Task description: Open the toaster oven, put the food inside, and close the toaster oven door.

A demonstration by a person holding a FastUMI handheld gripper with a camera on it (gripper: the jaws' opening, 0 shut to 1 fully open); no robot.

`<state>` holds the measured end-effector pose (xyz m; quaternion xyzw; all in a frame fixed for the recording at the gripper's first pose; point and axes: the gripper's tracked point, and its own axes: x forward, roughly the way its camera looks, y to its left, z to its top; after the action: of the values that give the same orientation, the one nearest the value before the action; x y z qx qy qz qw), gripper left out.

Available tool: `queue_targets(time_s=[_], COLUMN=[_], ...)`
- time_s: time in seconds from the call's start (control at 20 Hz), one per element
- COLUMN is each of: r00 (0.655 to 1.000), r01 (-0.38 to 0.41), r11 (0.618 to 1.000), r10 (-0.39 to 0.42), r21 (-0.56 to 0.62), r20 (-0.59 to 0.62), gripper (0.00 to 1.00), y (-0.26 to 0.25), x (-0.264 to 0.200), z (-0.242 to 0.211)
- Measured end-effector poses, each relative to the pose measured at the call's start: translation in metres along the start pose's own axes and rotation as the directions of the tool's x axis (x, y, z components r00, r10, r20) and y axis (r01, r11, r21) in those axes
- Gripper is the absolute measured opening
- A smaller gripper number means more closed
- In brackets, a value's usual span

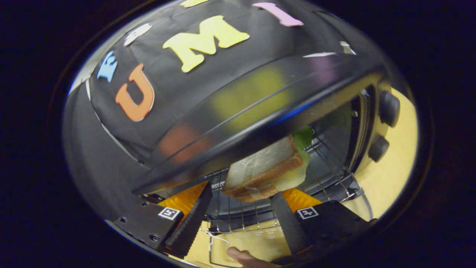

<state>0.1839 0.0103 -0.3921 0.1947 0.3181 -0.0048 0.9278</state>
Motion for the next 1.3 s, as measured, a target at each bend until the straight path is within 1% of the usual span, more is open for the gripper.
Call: queue_targets(time_s=[0.15,0.3,0.45,0.55,0.65,0.8,1.0,1.1,1.2,1.3], r00=[0.994,0.978,0.966,0.965,0.968,0.983,0.993,0.986,0.971,0.957], r01=[0.042,0.068,0.075,0.099,0.123,0.136,0.113,0.131,0.16,0.156], r11=[0.99,0.973,0.973,0.973,0.965,0.945,0.928,0.909,0.895,0.896], r10=[-0.056,-0.108,-0.125,-0.145,-0.168,-0.165,-0.096,-0.078,-0.068,-0.032], r21=[-0.138,-0.222,-0.219,-0.209,-0.23,-0.296,-0.354,-0.395,-0.417,-0.416], r20=[-0.098,-0.176,-0.226,-0.219,-0.186,-0.075,0.067,0.147,0.227,0.289], gripper=[0.99,0.99,0.99,0.99,0.99,0.98,0.98,0.98,0.98,0.98], y=[-0.001,-0.001,-0.004,-0.007,-0.009,-0.005,0.013,0.023,0.03,0.043], x=[-0.002,-0.005,-0.02,-0.037,-0.055,-0.086,-0.137,-0.163,-0.188,-0.208], z=[-0.014,-0.024,-0.032,-0.031,-0.025,-0.005,0.024,0.04,0.055,0.066])
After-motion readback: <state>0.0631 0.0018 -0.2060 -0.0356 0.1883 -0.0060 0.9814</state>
